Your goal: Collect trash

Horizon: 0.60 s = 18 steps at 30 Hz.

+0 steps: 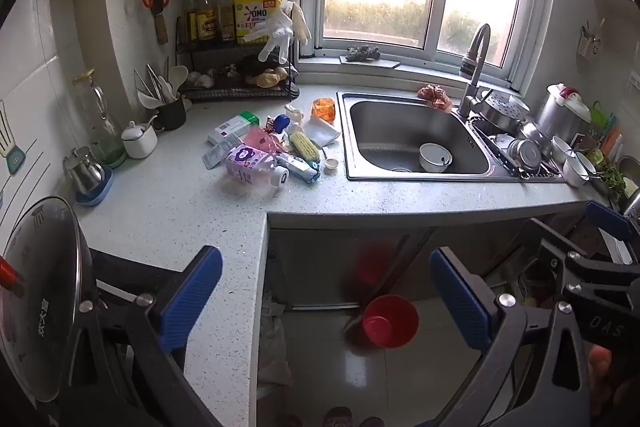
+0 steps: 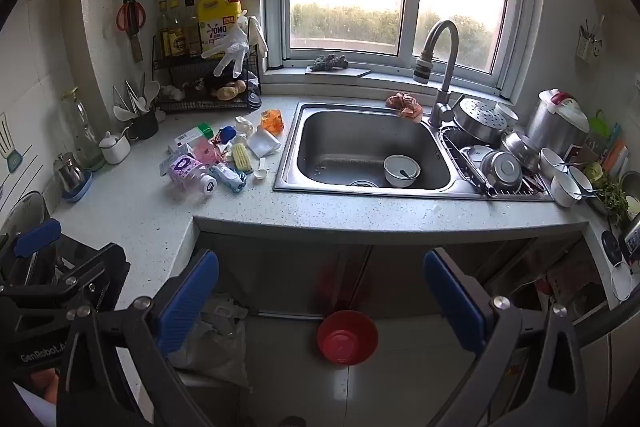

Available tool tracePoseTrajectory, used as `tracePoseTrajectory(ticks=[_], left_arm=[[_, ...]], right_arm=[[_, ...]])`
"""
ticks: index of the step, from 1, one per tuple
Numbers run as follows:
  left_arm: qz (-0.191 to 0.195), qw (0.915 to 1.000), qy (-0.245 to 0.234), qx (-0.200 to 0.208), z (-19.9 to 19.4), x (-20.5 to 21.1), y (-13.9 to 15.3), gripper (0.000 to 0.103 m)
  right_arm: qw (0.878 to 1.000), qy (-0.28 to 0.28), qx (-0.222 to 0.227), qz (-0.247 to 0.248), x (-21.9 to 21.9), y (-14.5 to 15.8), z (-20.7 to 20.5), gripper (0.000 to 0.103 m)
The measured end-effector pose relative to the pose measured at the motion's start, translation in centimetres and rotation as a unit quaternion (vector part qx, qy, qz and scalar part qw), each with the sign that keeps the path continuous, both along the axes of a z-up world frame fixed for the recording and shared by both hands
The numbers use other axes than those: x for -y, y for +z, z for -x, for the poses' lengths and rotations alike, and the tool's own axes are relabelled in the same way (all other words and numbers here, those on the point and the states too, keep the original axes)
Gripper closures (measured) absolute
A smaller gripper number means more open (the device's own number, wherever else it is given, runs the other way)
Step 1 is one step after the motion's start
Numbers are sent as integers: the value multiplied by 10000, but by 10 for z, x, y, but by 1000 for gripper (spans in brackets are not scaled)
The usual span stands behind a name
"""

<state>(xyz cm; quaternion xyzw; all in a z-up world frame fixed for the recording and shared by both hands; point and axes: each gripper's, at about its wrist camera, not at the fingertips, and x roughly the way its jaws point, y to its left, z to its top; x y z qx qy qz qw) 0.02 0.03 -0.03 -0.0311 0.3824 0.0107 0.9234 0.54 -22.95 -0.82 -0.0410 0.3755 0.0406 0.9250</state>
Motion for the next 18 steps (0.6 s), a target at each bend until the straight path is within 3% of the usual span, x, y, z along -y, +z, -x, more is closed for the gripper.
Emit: tracePoseTrajectory(ticks=[18], left_arm=[[-14, 10000, -38, -75, 0, -2, -5, 0]], right_arm=[[10000, -46, -49, 18, -2, -1, 0, 0]])
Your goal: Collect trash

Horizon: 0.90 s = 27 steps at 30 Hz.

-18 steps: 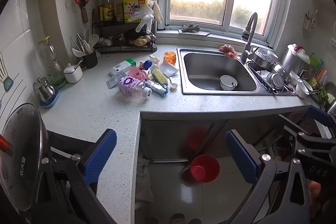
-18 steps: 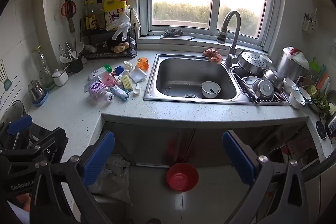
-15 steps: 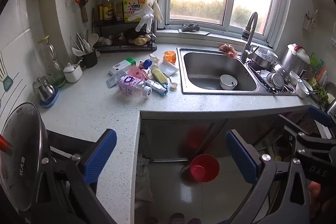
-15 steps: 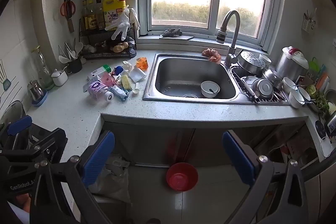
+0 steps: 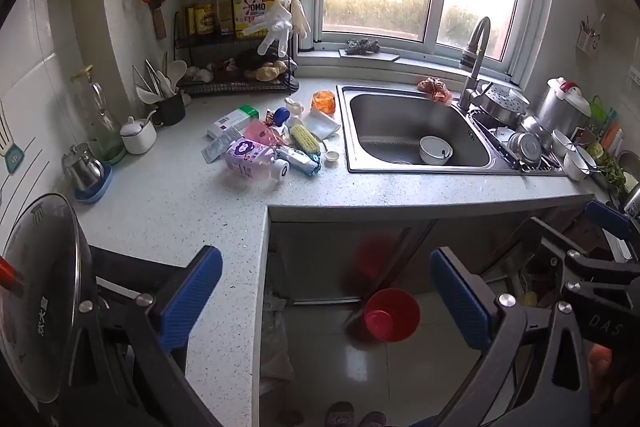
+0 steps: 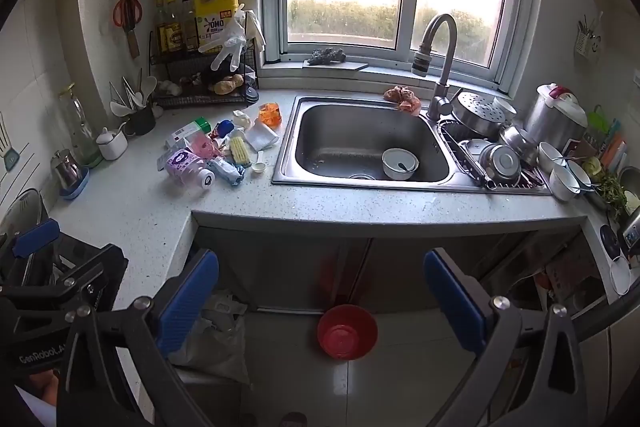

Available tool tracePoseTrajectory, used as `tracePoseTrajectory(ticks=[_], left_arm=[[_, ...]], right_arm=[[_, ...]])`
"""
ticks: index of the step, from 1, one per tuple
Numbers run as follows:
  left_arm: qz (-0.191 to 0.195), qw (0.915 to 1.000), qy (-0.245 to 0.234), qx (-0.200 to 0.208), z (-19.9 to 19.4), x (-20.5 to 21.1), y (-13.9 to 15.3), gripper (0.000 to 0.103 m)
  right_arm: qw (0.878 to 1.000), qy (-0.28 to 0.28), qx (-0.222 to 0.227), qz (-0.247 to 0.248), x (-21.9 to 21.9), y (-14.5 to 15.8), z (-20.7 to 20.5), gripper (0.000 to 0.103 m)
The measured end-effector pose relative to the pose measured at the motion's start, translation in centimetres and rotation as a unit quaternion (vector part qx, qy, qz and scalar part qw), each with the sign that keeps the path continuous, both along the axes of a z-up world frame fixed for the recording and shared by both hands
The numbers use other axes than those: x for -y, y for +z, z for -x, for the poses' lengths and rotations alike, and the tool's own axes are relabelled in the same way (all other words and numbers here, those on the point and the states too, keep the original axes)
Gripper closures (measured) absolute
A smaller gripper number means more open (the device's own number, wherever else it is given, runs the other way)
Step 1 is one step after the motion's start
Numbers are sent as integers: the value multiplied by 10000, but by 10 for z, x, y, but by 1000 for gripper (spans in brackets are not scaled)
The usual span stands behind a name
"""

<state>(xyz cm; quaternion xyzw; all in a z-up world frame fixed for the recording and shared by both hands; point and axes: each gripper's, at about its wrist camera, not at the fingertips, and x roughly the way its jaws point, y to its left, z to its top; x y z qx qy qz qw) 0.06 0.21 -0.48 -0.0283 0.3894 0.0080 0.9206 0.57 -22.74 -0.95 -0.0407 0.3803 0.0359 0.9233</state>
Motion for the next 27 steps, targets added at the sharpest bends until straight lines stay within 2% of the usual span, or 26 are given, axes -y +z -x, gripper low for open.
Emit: tracePoseTrajectory(ticks=[27], left_arm=[[-24, 9999, -43, -92, 7, -2, -1, 0]], right_arm=[[10000, 15, -97, 0, -1, -4, 9, 0]])
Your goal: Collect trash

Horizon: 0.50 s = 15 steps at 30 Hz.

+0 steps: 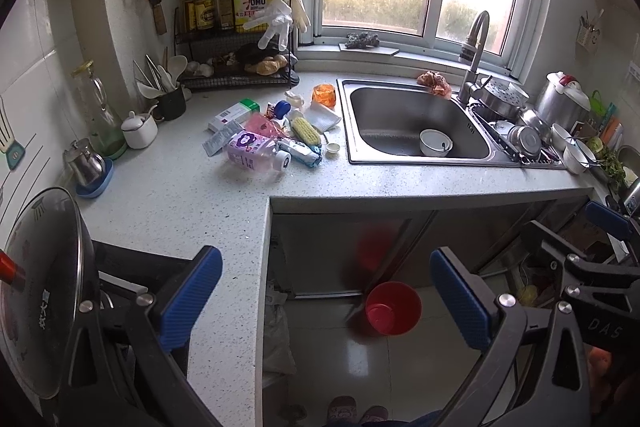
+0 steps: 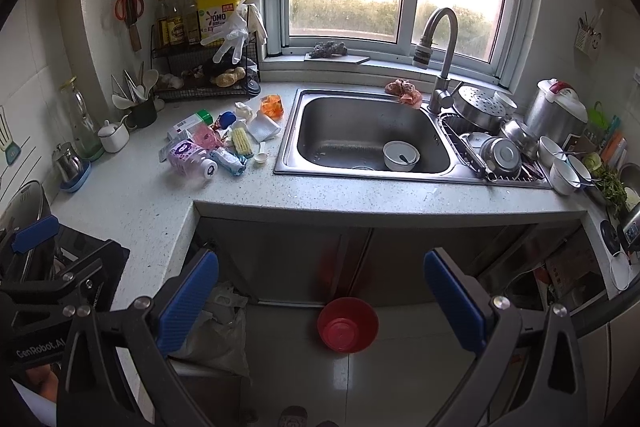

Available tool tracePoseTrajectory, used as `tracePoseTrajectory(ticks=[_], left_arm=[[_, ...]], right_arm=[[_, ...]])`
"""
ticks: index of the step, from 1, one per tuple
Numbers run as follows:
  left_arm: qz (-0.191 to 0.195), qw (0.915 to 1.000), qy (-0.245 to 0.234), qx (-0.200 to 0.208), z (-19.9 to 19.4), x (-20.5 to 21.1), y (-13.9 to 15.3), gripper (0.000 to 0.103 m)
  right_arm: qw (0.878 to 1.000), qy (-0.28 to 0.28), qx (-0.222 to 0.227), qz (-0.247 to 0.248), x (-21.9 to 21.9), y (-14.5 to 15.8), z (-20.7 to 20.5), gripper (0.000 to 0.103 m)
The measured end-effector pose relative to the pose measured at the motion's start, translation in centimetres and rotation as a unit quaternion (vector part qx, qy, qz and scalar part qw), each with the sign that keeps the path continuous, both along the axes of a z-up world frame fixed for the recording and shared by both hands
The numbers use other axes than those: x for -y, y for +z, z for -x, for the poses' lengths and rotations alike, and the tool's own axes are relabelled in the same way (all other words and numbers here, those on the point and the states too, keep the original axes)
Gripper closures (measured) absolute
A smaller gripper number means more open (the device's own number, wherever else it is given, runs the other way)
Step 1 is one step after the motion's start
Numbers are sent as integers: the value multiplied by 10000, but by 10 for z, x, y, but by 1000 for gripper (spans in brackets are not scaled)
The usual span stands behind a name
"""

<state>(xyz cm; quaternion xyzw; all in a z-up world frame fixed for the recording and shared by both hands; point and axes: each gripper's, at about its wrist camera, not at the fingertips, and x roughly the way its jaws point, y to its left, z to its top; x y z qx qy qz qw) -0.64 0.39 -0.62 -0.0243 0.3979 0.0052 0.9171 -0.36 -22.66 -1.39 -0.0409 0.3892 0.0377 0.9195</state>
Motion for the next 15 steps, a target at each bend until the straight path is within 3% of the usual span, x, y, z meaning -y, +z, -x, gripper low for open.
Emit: tracePoseTrajectory(ticks=[15], left_arm=[[36, 10000, -34, -33, 7, 1, -3, 0]], right_arm=[[10000, 0, -7, 29, 0, 0, 6, 0]])
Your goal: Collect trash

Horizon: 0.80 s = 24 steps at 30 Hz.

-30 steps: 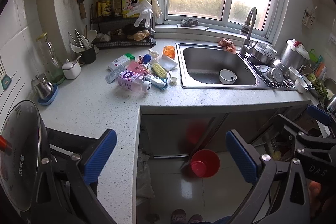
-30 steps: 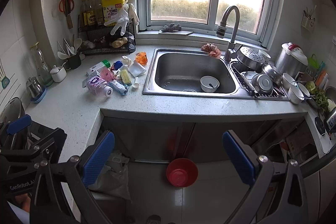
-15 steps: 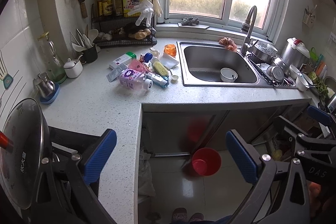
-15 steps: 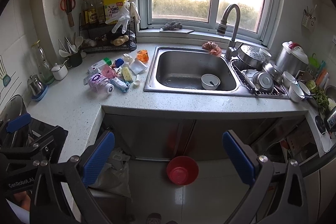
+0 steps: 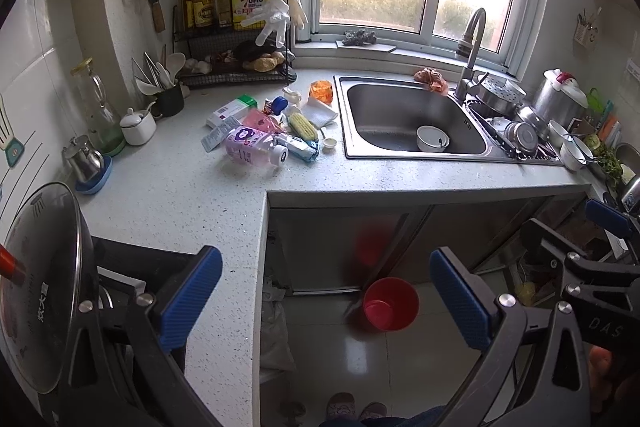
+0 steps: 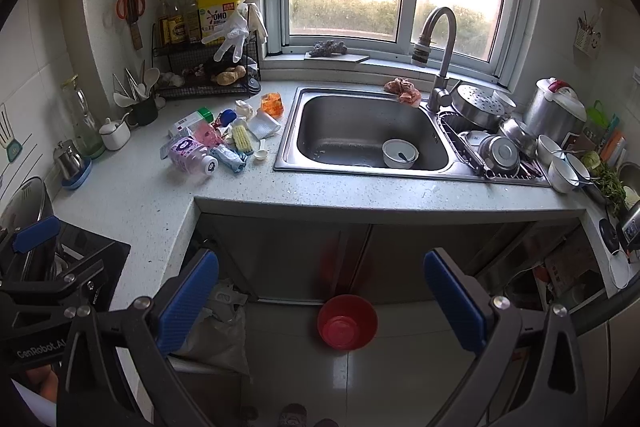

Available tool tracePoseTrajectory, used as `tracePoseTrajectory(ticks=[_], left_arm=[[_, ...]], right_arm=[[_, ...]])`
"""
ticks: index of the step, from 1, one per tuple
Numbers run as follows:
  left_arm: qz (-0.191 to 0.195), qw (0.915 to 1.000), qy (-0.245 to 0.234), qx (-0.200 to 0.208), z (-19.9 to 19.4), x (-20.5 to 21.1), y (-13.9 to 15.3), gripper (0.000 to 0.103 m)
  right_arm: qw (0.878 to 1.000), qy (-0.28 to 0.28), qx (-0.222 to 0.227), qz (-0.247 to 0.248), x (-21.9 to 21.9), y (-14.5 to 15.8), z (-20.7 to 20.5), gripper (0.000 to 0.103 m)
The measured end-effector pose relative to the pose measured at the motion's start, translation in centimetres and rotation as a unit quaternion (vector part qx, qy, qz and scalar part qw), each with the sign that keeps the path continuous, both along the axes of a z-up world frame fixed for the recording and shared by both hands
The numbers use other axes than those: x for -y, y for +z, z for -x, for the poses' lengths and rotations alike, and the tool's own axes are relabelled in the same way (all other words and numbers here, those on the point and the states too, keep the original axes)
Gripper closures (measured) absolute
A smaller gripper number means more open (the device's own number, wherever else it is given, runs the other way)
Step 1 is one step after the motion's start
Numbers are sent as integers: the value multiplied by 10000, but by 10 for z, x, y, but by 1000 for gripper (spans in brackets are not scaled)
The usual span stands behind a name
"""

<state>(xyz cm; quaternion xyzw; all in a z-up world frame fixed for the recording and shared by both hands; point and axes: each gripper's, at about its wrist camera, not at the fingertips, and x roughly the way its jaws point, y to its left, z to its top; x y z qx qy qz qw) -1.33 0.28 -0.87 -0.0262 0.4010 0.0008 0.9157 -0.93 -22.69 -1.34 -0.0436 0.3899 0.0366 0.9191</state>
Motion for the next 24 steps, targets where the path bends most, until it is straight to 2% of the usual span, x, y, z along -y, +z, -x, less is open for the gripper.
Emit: tracePoseTrajectory(ticks=[24], left_arm=[[-9, 9999, -77, -95, -2, 6, -6, 0]], right_arm=[[10000, 8, -50, 14, 5, -3, -1, 0]])
